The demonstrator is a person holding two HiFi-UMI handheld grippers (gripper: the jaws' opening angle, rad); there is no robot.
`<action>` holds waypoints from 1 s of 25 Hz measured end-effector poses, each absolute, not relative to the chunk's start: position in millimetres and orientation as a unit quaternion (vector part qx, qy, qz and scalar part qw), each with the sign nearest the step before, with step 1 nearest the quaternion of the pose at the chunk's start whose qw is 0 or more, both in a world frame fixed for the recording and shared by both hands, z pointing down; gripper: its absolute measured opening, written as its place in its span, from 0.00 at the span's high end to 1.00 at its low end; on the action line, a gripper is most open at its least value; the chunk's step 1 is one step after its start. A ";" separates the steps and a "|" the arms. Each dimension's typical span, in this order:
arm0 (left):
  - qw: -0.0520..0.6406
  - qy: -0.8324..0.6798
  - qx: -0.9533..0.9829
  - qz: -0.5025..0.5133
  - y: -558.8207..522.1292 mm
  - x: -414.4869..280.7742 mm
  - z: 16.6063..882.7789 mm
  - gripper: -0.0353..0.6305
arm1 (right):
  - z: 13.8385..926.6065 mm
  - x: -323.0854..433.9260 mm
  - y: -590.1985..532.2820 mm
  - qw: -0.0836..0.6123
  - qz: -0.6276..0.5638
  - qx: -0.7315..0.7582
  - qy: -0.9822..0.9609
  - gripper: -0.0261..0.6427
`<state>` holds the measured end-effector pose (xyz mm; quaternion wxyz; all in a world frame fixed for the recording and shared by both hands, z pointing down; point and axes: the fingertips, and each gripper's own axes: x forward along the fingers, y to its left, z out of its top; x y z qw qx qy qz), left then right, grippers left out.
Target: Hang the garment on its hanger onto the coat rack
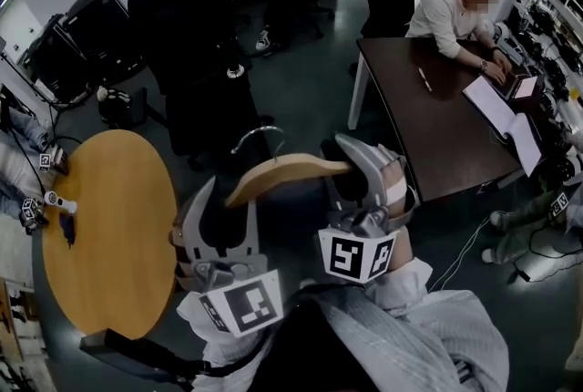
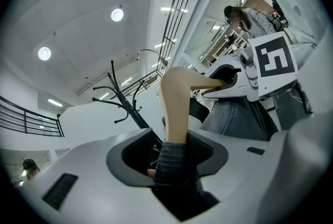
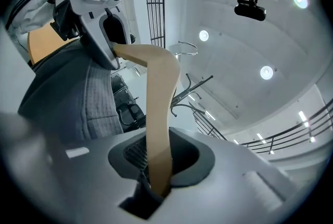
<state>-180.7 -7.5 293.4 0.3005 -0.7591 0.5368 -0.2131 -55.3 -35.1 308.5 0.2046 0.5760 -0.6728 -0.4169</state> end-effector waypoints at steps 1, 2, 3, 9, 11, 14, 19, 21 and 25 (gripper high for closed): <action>0.301 0.537 -0.758 -0.215 -21.8 -180.3 293.4 0.68 | 309.6 -55.6 -50.2 0.203 -0.417 0.574 -0.675 0.85; 0.302 0.539 -0.756 -0.217 -36.1 -179.7 293.2 0.68 | 309.6 -55.5 -65.6 0.200 -0.418 0.571 -0.678 0.85; 0.301 0.544 -0.753 -0.216 -50.7 -178.8 292.6 0.68 | 308.3 -54.6 -81.4 0.197 -0.420 0.568 -0.680 0.85; 0.304 0.566 -0.736 -0.212 -140.6 -156.8 273.9 0.68 | 287.2 -34.0 -176.5 0.181 -0.441 0.554 -0.683 0.85; 0.303 0.573 -0.732 -0.211 -167.4 -147.1 266.1 0.68 | 278.5 -25.3 -205.2 0.175 -0.448 0.547 -0.685 0.85; 0.300 0.584 -0.723 -0.216 -199.4 -136.1 256.0 0.68 | 266.1 -15.3 -240.8 0.162 -0.455 0.537 -0.692 0.85; 0.303 0.603 -0.708 -0.209 -233.7 -130.4 246.1 0.68 | 253.9 -11.4 -281.0 0.142 -0.470 0.524 -0.696 0.84; 0.301 0.610 -0.703 -0.208 -246.3 -130.4 246.0 0.68 | 253.1 -12.0 -295.0 0.137 -0.476 0.520 -0.696 0.84; 0.300 0.620 -0.694 -0.211 -268.3 -137.6 242.1 0.68 | 249.0 -20.1 -319.4 0.132 -0.480 0.513 -0.699 0.84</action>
